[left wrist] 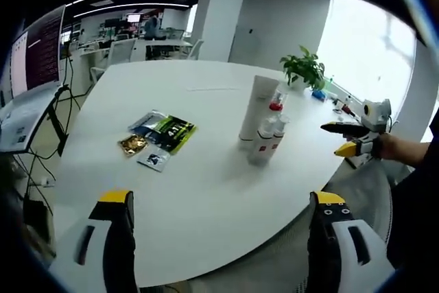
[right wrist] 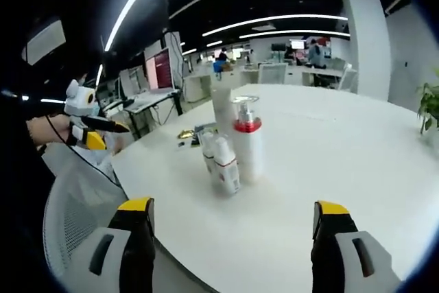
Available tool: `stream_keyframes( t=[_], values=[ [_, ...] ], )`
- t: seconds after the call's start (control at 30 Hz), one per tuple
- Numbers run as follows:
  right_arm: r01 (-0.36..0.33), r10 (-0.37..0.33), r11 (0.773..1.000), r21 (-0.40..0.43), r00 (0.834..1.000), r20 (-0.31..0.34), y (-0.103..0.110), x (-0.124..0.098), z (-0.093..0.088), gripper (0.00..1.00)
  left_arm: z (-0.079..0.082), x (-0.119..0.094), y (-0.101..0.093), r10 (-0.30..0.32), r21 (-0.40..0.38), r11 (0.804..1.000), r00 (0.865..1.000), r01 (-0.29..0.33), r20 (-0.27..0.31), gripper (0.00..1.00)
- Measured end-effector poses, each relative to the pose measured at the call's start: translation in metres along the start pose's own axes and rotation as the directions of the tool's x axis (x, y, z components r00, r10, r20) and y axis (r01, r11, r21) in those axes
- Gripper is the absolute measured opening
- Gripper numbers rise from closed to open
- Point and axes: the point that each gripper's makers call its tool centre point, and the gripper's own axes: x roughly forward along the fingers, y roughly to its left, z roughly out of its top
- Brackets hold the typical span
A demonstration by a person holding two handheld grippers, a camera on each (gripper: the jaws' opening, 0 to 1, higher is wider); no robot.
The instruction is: Arrange the skincare products in the storage area until every visible bottle or jar stands upright without overlapping.
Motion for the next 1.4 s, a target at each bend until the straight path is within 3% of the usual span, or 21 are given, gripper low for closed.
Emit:
stream_keyframes(
  t=[0.33,0.47,0.6,0.8,1.03,1.4],
  values=[
    [0.004,-0.005,0.999,-0.05,0.999,-0.033,0.005,0.004,-0.004,0.99,0.006,0.011,0.001,-0.019,0.013,1.0,1.0,0.019,-0.018,0.99],
    [0.012,-0.012,1.0,-0.019,0.999,-0.031,0.001,0.002,-0.005,0.99,0.008,0.017,0.003,-0.023,0.018,1.0,0.999,0.023,-0.029,0.99],
    [0.015,-0.014,1.0,0.005,0.999,-0.031,-0.002,0.003,-0.006,0.99,0.012,0.023,0.007,-0.025,-0.032,0.999,0.999,0.024,-0.026,0.98],
    [0.024,-0.024,1.0,0.007,0.999,-0.035,-0.004,0.002,-0.008,0.98,0.013,0.038,0.018,-0.023,-0.022,1.0,0.997,0.022,-0.075,0.96],
    [0.036,-0.035,0.999,0.022,0.998,-0.042,-0.007,0.002,-0.009,0.96,0.031,0.065,0.04,-0.011,0.007,1.0,0.995,0.011,-0.1,0.91],
    [0.043,-0.041,0.998,0.035,0.996,-0.073,-0.008,0.004,-0.015,0.95,0.042,0.106,0.077,0.013,0.038,0.999,0.985,-0.006,-0.17,0.84]
  ],
)
